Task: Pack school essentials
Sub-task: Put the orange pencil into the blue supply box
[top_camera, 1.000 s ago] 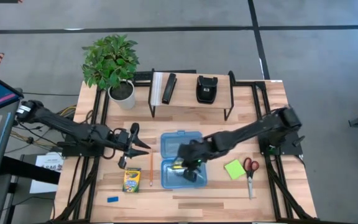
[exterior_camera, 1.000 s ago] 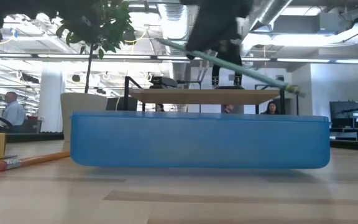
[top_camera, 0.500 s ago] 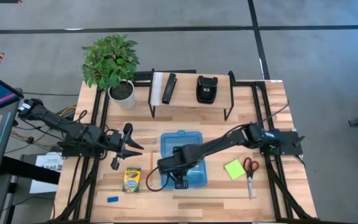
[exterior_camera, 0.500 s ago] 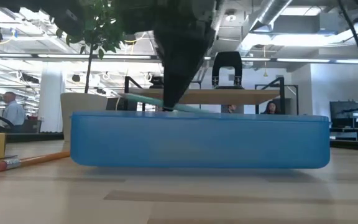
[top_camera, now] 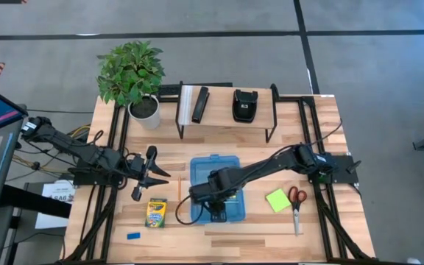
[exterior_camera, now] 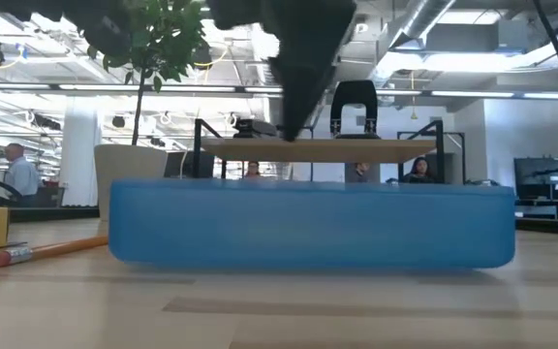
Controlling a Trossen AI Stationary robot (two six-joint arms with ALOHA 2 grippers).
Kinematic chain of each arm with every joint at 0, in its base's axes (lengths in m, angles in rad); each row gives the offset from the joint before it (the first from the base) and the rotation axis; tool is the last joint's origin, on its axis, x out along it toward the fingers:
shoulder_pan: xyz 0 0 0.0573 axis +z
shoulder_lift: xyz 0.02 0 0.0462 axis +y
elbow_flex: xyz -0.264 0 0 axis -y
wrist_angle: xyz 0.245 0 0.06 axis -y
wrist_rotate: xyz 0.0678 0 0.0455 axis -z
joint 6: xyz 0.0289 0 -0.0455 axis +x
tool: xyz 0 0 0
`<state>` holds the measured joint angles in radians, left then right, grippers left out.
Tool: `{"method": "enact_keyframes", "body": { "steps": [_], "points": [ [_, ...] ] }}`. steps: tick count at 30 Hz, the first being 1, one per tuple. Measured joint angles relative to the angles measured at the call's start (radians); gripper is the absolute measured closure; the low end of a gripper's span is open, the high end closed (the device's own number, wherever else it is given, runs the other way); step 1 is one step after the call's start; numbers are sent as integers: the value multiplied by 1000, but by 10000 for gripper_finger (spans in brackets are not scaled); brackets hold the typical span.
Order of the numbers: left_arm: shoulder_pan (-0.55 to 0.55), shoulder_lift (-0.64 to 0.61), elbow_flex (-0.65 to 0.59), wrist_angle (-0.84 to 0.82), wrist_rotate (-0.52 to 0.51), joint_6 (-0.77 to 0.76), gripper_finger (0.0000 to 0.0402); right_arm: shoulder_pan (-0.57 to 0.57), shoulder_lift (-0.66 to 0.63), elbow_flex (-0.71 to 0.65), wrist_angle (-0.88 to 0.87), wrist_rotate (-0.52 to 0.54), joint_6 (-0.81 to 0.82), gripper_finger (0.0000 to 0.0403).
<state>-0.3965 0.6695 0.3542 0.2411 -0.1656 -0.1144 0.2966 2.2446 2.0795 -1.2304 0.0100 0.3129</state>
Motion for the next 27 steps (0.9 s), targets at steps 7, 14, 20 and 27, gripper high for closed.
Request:
{"method": "enact_keyframes", "body": {
  "steps": [7,14,20,27],
  "points": [
    [0,6,0,-10,0,-2,318,53,-154,-118,15,124,81,191],
    [-3,24,-1,-16,-31,-52,318,74,-415,-525,217,124,240,203],
    [-1,67,0,-94,-111,-232,318,74,-609,-832,294,123,420,203],
    [8,163,97,-484,-171,-553,318,83,-709,-952,354,154,499,210]
  ]
}}
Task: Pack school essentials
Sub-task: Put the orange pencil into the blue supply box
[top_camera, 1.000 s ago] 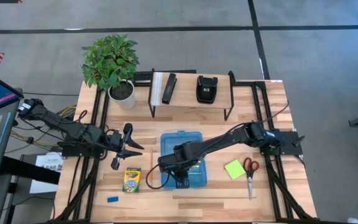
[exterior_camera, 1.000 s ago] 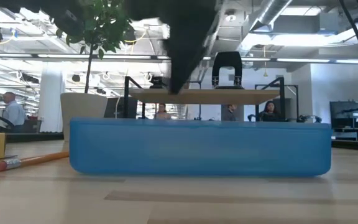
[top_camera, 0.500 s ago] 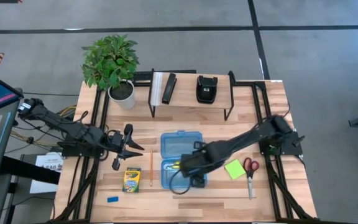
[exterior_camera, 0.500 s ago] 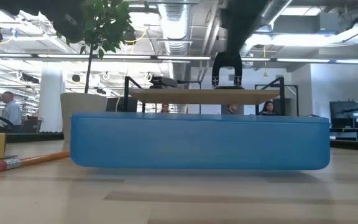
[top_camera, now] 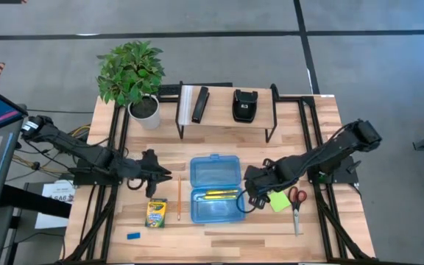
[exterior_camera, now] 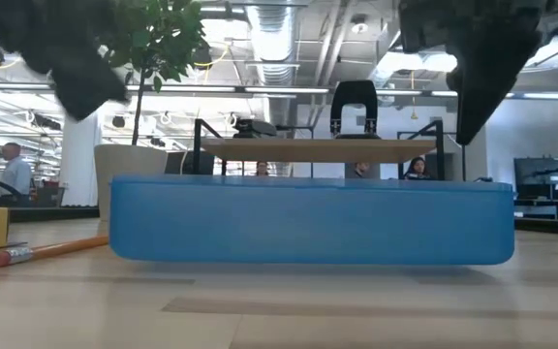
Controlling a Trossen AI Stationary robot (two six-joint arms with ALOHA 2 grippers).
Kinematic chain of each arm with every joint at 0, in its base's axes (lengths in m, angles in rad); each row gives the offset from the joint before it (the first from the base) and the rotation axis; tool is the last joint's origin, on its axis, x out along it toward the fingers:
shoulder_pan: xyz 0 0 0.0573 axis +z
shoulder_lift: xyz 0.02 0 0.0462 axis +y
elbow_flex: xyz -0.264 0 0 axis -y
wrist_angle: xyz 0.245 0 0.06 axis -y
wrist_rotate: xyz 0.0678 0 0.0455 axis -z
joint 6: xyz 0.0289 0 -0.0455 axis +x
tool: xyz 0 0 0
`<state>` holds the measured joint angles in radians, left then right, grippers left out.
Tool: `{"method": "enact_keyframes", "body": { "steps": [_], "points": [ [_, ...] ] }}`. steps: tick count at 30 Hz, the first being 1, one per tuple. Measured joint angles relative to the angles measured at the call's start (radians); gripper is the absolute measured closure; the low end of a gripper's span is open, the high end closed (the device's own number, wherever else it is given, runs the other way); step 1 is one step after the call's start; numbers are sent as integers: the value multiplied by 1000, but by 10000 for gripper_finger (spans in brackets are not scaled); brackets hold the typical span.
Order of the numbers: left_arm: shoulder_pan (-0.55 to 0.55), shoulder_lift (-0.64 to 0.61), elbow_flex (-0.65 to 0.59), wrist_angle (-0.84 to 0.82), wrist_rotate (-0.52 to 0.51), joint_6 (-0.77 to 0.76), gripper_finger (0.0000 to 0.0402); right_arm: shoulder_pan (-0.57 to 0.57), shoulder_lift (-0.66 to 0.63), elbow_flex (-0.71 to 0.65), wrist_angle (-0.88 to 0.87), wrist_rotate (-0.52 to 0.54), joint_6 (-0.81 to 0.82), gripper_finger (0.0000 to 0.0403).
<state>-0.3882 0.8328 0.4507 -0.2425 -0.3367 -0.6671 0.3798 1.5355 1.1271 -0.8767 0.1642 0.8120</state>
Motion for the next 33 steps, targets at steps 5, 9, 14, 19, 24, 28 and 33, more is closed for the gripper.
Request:
{"method": "enact_keyframes", "body": {
  "steps": [5,9,14,19,24,28,33],
  "points": [
    [-1,140,11,-55,17,-226,318,0,5,0,37,19,-8,211],
    [-7,268,12,13,101,-346,318,0,8,0,61,20,-20,210],
    [-6,398,51,9,97,-434,319,6,7,0,73,21,-19,214],
    [-6,533,165,-30,96,-460,325,5,7,0,72,21,-19,215],
    [-5,674,310,-198,95,-463,326,6,7,0,70,21,-16,215],
    [-5,758,388,-237,94,-452,326,7,7,0,69,21,-16,219],
    [-5,828,426,-251,114,-453,323,8,7,0,74,21,-23,218]
  ]
}}
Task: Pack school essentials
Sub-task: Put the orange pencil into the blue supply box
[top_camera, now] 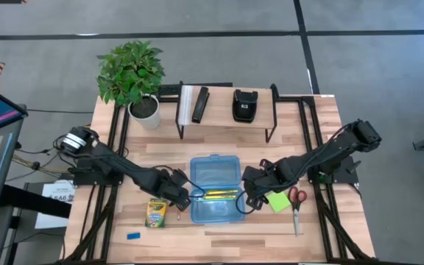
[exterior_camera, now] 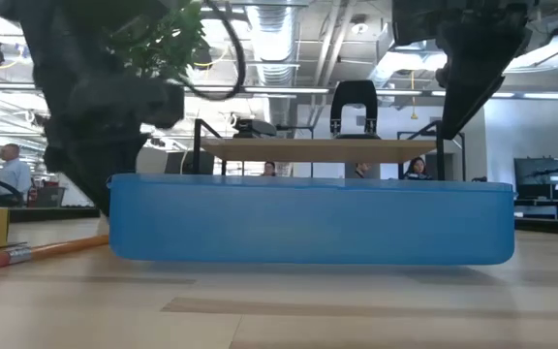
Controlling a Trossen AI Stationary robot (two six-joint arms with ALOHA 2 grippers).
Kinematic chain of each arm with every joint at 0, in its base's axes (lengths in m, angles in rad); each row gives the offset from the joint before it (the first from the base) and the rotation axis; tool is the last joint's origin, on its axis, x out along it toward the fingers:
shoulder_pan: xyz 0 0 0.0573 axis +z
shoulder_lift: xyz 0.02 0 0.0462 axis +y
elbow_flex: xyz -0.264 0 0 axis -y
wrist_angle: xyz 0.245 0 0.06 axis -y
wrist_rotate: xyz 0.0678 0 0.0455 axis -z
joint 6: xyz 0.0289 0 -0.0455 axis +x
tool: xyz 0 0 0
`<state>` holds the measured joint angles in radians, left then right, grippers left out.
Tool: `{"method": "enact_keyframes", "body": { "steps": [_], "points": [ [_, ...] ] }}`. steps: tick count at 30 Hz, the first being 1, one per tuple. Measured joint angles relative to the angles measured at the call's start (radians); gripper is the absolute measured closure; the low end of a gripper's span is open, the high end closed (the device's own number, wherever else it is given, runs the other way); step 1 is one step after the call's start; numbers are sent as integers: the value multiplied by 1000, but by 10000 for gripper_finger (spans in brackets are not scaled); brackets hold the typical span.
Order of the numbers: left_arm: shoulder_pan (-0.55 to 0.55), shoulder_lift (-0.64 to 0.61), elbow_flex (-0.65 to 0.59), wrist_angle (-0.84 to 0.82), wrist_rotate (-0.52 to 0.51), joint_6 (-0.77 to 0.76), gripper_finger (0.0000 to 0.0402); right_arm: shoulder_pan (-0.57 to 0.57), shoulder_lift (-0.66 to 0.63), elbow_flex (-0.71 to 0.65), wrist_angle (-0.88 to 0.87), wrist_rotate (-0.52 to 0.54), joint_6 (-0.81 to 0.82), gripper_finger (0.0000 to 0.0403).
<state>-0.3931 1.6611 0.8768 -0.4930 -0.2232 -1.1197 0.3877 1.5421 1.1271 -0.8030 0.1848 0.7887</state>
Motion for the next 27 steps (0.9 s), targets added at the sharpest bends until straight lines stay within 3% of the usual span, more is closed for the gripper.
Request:
{"method": "enact_keyframes", "body": {
  "steps": [13,27],
  "points": [
    [1,-3,20,-52,-25,-13,321,-4,0,0,15,0,-11,221],
    [-33,-4,43,-169,-86,-138,321,-4,0,0,23,0,-11,221]
  ]
}}
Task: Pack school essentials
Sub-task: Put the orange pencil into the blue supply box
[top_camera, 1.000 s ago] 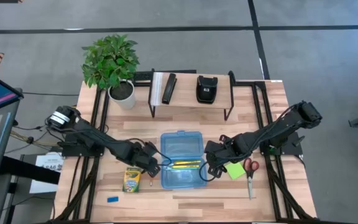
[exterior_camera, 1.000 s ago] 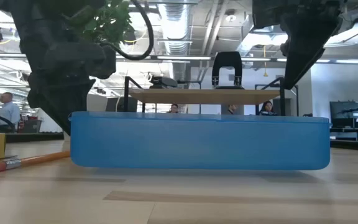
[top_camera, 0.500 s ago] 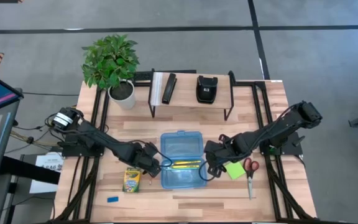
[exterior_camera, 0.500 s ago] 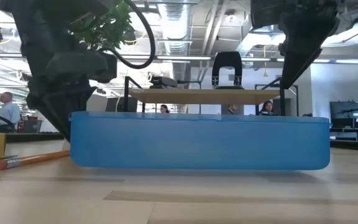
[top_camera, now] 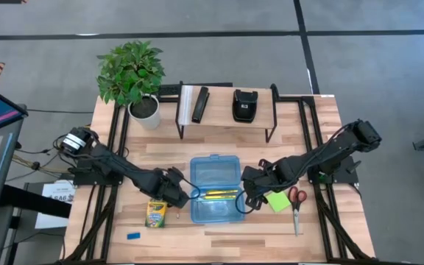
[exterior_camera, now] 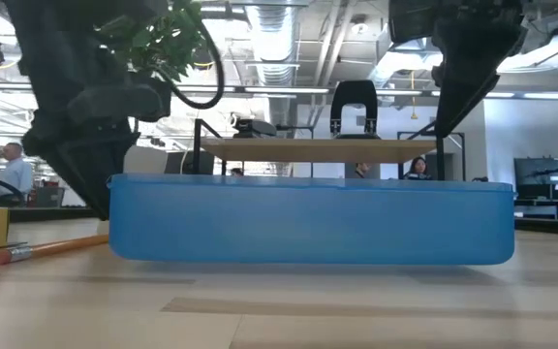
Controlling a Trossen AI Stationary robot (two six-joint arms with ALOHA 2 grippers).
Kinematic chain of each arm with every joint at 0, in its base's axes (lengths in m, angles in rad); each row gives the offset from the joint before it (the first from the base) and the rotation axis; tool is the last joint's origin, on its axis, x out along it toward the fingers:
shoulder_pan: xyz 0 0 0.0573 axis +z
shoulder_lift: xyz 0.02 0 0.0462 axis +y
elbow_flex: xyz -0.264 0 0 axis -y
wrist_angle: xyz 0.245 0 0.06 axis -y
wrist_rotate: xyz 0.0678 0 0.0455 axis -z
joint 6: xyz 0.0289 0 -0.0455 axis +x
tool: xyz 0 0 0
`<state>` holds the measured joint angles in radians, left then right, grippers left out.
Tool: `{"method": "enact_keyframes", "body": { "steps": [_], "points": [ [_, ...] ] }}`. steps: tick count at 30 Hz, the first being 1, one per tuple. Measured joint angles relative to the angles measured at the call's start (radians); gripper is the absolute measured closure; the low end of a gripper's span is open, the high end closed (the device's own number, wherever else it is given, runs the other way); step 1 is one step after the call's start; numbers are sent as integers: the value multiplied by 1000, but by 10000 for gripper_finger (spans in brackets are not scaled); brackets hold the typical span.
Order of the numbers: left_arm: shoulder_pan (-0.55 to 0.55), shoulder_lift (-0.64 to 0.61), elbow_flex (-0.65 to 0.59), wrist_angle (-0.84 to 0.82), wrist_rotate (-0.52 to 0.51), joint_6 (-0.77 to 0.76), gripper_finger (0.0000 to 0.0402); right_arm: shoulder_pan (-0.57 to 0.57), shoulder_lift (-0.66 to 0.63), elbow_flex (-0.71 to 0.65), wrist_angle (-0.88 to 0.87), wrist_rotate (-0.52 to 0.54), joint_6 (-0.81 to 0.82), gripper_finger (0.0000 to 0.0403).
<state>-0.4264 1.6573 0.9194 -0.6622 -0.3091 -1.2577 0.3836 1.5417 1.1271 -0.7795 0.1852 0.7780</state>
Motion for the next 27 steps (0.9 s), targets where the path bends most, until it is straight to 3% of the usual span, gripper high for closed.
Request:
{"method": "enact_keyframes", "body": {
  "steps": [14,27],
  "points": [
    [-12,32,-39,150,5,-18,321,-8,0,0,4,0,-1,221],
    [0,72,-35,108,27,-47,323,-10,1,0,11,4,-8,221]
  ]
}}
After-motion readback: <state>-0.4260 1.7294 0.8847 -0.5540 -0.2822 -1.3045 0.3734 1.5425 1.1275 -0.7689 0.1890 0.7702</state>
